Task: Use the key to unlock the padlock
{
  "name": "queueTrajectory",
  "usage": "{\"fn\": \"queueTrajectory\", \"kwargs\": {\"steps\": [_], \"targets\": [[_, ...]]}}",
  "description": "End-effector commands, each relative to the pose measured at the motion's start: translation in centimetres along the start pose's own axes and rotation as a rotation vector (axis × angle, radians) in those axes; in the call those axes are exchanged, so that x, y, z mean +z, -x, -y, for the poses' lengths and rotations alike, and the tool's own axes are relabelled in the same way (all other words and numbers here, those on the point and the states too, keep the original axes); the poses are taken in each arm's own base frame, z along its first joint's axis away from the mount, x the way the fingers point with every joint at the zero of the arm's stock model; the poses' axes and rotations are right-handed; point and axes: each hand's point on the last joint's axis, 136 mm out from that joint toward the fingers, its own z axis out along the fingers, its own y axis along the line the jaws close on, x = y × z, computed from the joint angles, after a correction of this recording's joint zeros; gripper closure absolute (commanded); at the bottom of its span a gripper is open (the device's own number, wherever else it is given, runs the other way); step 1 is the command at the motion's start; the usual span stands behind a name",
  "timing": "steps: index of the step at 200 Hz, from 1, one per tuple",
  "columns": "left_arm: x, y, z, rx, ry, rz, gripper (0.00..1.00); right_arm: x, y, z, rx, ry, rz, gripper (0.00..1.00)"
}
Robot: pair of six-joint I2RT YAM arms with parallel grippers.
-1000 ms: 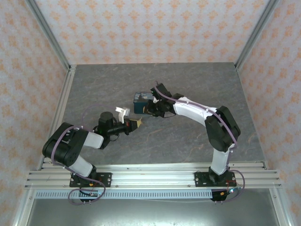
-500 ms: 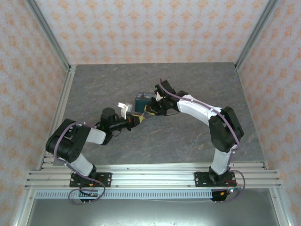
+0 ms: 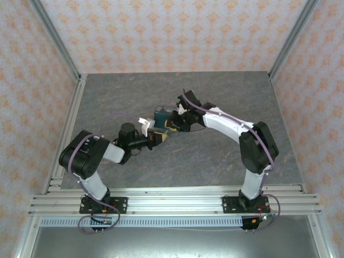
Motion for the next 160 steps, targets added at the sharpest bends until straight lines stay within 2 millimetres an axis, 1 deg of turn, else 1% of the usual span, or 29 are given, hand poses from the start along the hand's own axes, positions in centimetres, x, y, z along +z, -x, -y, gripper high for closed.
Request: {"fn": "queueTrajectory", "kwargs": {"steps": [1, 52, 102, 160], "targets": [[0.2, 1.3, 1.1, 0.042, -0.050, 0.046, 1.00, -2.5, 1.1, -2.8, -0.044, 0.081, 0.054, 1.00], [0.0, 2.1, 1.5, 0.052, -0.054, 0.065, 1.00, -2.5, 0.8, -2.8, -0.044, 0.085, 0.040, 1.00], [0.1, 2.2, 1.4, 0.052, -0.047, 0.067, 1.00, -2.5, 0.7, -3.0, -0.044, 0.095, 0.034, 1.00], [-0.2, 2.2, 1.4, 0.054, -0.036, 0.069, 1.00, -2.2, 0.6, -2.4, -0.039, 0.078, 0.033, 1.00]]}}
